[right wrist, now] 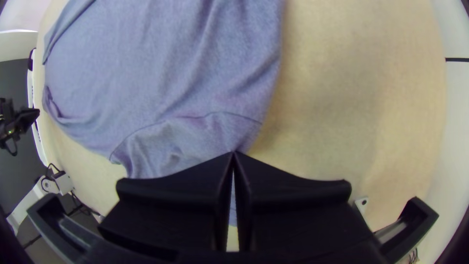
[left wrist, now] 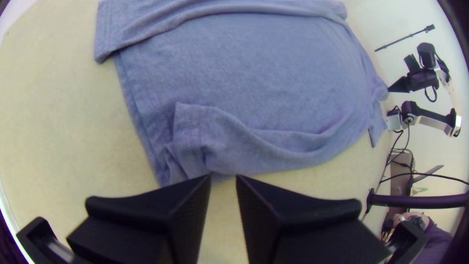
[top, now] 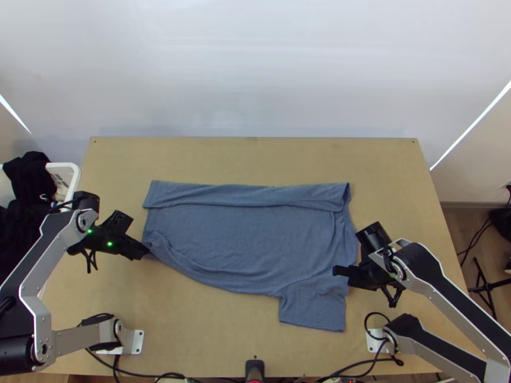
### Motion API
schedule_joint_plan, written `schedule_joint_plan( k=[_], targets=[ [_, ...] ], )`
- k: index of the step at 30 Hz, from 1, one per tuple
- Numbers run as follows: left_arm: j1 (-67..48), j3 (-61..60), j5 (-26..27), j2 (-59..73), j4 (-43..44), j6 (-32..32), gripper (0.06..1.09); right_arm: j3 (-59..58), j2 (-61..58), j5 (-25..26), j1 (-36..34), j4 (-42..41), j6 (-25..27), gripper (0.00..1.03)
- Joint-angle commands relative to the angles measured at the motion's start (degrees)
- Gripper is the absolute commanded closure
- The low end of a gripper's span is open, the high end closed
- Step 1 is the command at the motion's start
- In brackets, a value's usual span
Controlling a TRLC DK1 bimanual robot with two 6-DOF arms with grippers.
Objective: Fold the t-shirt
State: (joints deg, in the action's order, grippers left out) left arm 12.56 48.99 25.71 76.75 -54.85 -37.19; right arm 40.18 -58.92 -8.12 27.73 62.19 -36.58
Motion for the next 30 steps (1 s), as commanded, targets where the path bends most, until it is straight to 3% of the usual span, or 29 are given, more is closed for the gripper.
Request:
schedule_joint_plan(
  k=[1, 5, 30],
  targets=[
    [-0.52, -1.44, 0.74, -1.34, 1.5, 0.28, 0.99, 0.07, 0.47, 0.03, 0.05, -0.06, 0.02, 1.0],
    [-0.08, -1.36, 0.3, -0.99, 1.5, -0.6, 0.54, -0.02, 0.56, 0.03, 0.05, -0.06, 0.02, 1.0],
    [-0.08, -1.53, -2.69, 4.81, 7.48, -0.69, 0.54, -0.19, 0.64, 0.03, -0.04, -0.06, -0.16, 1.0]
  ],
)
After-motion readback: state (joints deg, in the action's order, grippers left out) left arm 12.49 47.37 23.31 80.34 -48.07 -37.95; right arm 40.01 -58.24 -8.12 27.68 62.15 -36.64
